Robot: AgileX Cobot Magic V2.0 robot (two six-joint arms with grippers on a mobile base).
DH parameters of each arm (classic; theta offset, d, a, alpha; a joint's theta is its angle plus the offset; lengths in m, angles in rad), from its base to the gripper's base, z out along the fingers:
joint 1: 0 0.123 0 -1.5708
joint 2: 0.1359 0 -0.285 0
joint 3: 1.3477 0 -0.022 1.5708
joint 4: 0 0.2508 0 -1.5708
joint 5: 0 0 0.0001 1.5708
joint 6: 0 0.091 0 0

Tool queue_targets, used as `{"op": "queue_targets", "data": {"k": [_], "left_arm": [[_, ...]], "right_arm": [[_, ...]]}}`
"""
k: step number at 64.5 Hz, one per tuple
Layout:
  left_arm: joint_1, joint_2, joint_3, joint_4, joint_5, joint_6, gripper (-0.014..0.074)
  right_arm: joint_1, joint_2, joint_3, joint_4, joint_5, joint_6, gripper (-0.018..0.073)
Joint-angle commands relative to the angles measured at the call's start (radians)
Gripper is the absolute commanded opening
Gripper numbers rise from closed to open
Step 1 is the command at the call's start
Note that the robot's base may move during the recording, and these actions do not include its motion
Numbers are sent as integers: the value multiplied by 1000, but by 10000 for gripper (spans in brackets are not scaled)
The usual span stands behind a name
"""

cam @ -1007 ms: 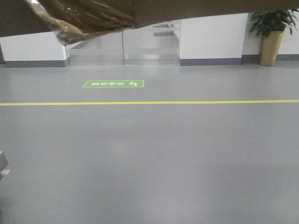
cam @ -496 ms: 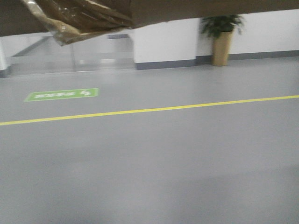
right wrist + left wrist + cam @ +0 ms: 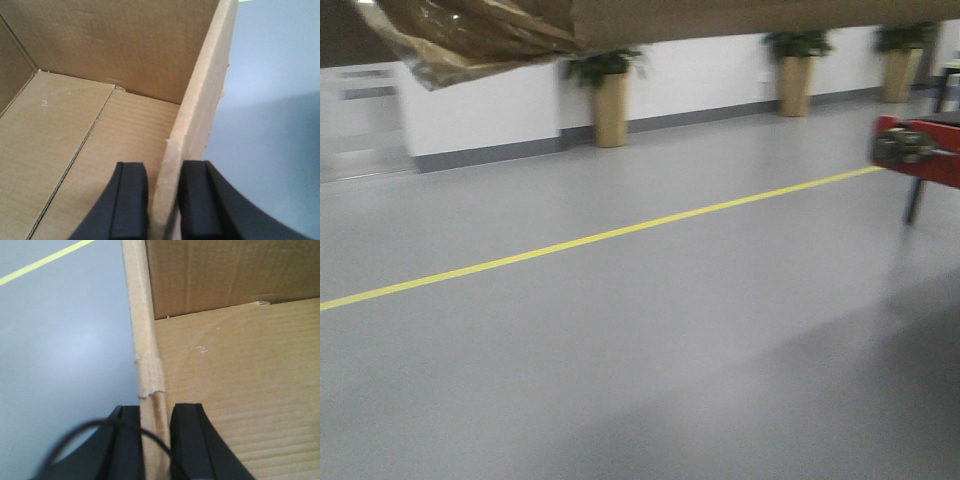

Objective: Grab carton from right shelf to conveyor
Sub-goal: 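Carry the carton over the grey conveyor belt with both grippers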

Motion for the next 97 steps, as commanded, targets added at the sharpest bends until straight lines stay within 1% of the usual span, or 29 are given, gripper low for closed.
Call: {"op": "queue_targets", "data": {"k": [1,16,22,45,52,63,97], "left_arm": [[-14,3,-8,42,-68,8,-17],[-14,3,-8,146,-68,8,-17],[-14,3,-8,175,-68,8,-17],[-14,3,-8,341,-68,8,-17],[-14,3,-8,374,-68,8,-17],[-14,3,-8,396,-68,8,-17],[-14,3,-8,396,-68,8,-17]], "right_arm": [[12,-12,-6,83,-69,-15,-67],[12,-12,-6,83,-69,-15,-67],[12,-12,-6,83,-69,-15,-67],[12,-12,-6,83,-69,-15,-67],[12,-12,-6,83,-69,-15,-67],[12,-12,-6,83,-69,-15,-67],[12,-12,-6,84,-69,-15,-67]]}}
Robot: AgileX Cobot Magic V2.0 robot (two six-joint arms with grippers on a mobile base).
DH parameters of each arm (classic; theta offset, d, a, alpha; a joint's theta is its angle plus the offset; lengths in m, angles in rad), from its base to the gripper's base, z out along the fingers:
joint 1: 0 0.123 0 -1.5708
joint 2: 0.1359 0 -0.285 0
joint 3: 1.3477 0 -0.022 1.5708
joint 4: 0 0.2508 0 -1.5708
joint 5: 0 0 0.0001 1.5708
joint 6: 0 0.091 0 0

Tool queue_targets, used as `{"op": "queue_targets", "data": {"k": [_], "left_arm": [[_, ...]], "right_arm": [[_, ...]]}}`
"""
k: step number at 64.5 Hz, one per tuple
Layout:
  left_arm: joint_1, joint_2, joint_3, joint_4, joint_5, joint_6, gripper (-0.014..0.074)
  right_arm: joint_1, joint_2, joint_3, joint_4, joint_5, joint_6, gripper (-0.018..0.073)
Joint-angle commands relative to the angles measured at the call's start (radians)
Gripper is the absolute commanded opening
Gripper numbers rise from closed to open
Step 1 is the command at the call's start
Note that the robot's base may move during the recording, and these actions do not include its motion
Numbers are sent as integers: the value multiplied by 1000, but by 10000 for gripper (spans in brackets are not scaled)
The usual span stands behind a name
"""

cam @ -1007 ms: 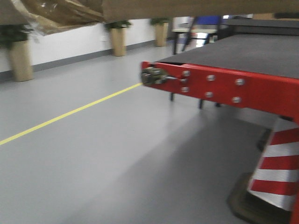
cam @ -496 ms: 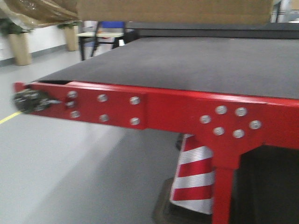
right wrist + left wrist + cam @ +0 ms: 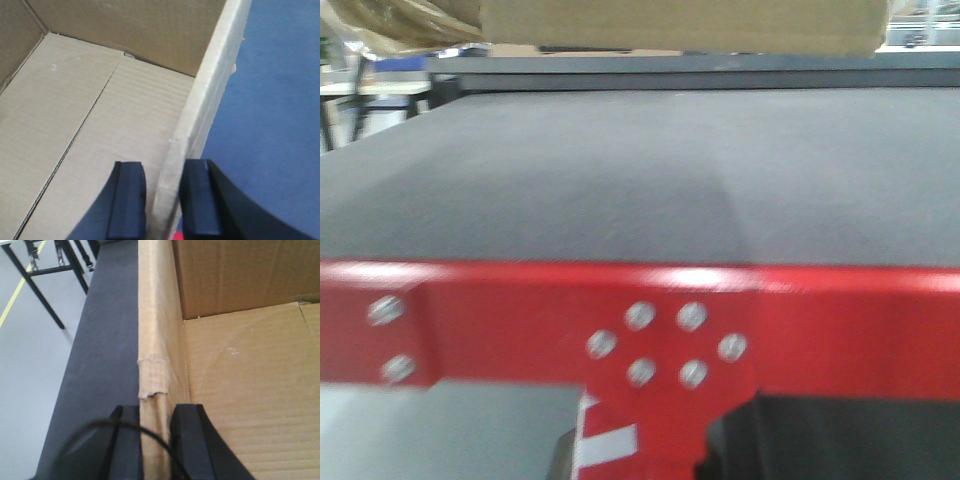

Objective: Grab carton from right shelf to conveyor
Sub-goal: 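Carry the carton over the grey conveyor belt with both grippers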

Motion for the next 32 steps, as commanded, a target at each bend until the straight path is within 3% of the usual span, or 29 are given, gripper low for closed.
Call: {"op": "queue_targets", "data": {"k": [1,32], "left_arm": [[4,0,-7,125,-12,8,-17],[4,0,-7,125,-12,8,-17]], "right_arm": [[10,-18,-10,49,-11,-17,-67],[10,-18,-10,49,-11,-17,-67]]}}
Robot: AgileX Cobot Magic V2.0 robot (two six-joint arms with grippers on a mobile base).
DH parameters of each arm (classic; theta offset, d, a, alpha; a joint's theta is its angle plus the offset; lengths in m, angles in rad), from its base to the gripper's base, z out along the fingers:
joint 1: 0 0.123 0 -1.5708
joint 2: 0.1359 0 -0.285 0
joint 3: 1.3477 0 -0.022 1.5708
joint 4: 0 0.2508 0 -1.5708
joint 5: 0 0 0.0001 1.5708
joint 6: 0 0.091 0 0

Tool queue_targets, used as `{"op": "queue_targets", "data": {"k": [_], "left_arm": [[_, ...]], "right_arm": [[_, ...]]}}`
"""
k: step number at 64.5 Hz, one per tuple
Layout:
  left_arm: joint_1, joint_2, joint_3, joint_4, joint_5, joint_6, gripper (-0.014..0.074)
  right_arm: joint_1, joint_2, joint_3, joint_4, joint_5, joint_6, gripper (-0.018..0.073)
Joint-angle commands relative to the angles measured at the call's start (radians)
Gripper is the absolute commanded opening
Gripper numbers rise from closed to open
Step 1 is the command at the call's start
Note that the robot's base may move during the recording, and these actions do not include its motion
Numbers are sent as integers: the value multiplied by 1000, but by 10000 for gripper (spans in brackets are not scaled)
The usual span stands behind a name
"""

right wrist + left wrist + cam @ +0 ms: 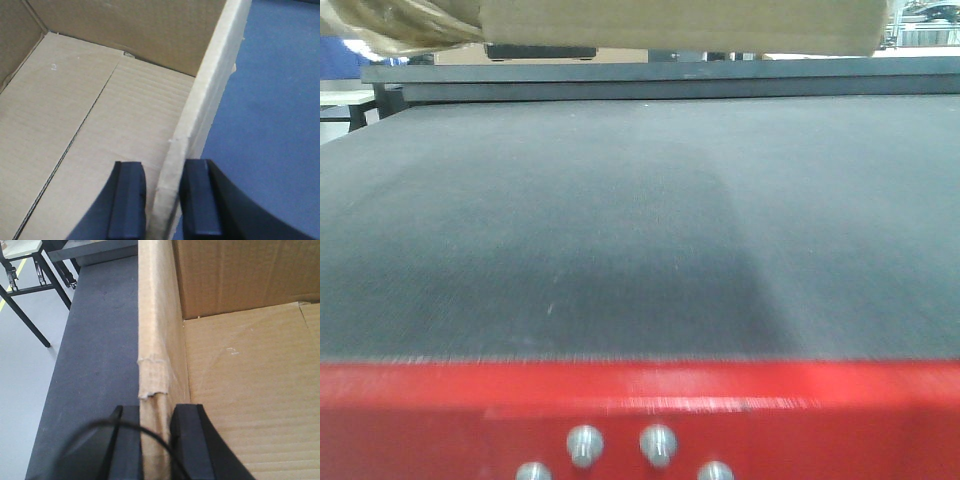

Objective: Grab carton from right shelf to conveyor
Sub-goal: 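Carry the carton over the grey conveyor belt with both grippers, then lower the carton onto the belt with both grippers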

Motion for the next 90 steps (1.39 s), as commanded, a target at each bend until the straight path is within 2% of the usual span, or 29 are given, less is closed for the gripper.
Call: {"op": "queue_targets", "data": {"k": [1,90], "left_arm": [[4,0,-7,123,-11,8,-17],[4,0,-7,123,-11,8,-17]], "right_arm": [[10,-18,-10,49,-11,-17,-67],[10,-18,-10,49,-11,-17,-67]]}}
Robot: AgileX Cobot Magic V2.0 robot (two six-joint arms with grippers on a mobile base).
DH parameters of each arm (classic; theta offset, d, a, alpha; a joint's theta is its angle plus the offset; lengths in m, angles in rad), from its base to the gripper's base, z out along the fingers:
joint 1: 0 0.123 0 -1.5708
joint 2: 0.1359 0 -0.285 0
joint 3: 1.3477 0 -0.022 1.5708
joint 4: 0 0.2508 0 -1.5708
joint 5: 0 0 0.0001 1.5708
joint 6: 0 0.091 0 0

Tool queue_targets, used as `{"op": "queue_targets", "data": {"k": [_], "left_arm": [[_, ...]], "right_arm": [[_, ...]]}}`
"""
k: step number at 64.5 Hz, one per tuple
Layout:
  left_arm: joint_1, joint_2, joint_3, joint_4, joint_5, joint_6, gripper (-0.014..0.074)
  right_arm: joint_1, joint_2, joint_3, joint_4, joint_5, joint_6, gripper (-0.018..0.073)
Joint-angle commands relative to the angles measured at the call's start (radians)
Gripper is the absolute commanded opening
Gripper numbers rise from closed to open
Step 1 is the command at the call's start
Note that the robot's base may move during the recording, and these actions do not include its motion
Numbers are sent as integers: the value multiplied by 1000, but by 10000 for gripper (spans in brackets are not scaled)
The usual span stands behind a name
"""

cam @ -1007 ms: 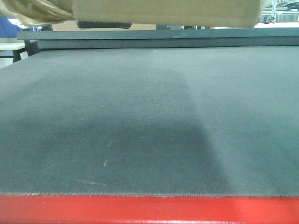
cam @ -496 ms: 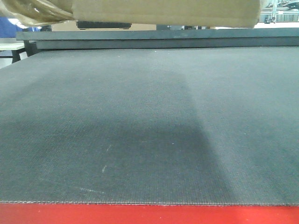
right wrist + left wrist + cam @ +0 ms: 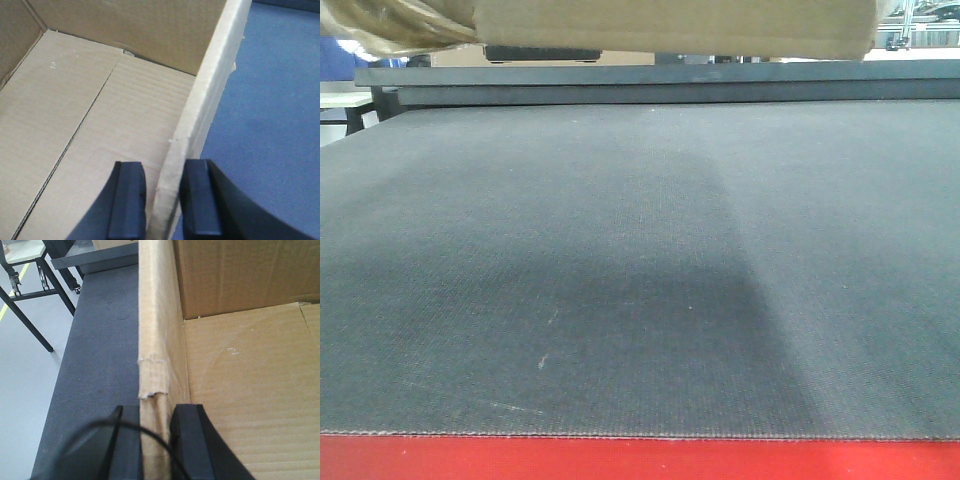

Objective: Grab carton from right shelf to conveyor
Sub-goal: 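Lower the carton onto the belt with both grippers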

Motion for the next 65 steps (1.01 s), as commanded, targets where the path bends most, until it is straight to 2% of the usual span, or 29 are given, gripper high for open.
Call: {"op": "queue_targets", "data": {"k": [1,15,22,29,35,43,53,65], "left_arm": [[4,0,-7,116,-11,6,-17],[4,0,-7,116,-11,6,-17],[4,0,-7,83,-11,6,-17],[6,9,-7,-74,-43,8,-17],[6,32,-7,-215,-129,17,-17],[6,85,-5,-302,-211,17,-17],[6,185,-5,-313,-238,21,-17],[6,309,-5,-323,-339,21,-17]], "right_arm": [[10,-21,-10,47,-11,-17,-67],[10,-21,-10,51,-14,-17,-67],[10,-21,-10,63,-10,-24,-67],[0,-5,-10,20,-10,-35,-67],[-52,31,-10,17,-10,-35,-67],[-130,89,-10,17,-12,-35,-67],[-209,186,-10,17,-42,-62,-67],[-274,309,-10,17,-118,-66,-67]]}}
